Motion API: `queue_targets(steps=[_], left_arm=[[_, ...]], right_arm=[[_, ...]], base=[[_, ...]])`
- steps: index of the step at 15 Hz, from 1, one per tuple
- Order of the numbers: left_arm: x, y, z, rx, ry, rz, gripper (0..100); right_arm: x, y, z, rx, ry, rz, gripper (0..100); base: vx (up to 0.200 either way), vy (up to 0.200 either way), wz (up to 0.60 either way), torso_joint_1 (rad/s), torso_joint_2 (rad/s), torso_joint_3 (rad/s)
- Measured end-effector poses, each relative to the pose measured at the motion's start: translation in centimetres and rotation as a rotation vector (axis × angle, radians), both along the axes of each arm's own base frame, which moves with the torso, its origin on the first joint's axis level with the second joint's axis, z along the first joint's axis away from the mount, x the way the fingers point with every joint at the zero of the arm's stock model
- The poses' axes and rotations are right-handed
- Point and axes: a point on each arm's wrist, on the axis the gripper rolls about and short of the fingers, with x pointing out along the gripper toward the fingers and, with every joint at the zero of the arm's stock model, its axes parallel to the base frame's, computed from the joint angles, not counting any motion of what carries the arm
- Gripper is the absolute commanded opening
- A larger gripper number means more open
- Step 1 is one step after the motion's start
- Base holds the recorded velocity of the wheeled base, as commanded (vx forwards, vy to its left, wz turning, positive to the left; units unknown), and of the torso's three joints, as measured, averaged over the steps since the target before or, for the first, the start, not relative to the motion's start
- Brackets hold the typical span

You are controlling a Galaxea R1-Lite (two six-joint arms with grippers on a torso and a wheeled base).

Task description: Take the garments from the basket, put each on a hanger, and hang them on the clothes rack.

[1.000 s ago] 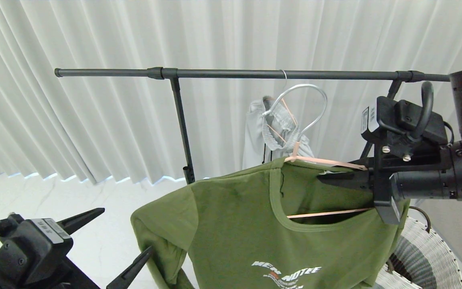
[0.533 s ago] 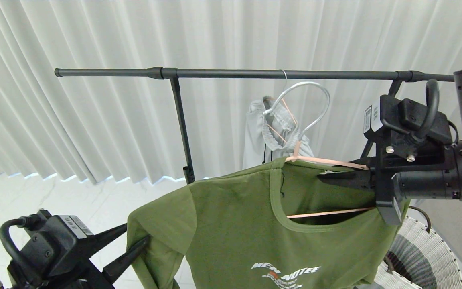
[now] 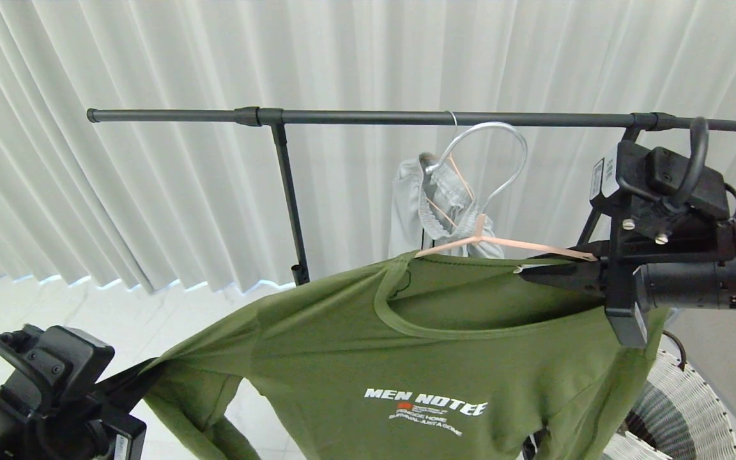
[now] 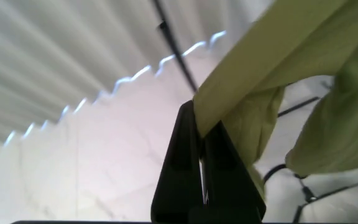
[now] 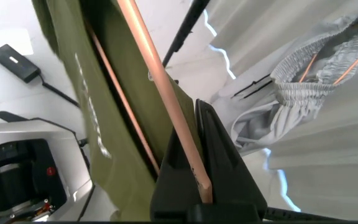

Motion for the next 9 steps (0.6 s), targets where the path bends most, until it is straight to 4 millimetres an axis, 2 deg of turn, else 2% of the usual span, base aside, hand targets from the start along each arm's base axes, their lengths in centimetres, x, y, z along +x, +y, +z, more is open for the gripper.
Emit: queue_targets(steps=[2,3,9], left_arm=[[0.00,0.20,0.00,0.001,-0.002,0.014,0],[-0.01,0.16,0.03,0.002,-0.004,0.012,100],[-0.30,0.14,0.29,-0.005,-0.024,0.005,100]], right_arm=[[0.05,-0.05,0.04,0.001,-0.001,-0.004,0],[0.05,-0.05,0.04,0.001,-0.001,-0.005,0],[0.19,-0.09,0.17,-0.001,-0.008,-0.032,0]], base=[[0.000,0.000,0.00,0.000,0.00,0.000],[0.000,0.000,0.00,0.000,0.00,0.000],[0.000,0.000,0.00,0.000,0.00,0.000]])
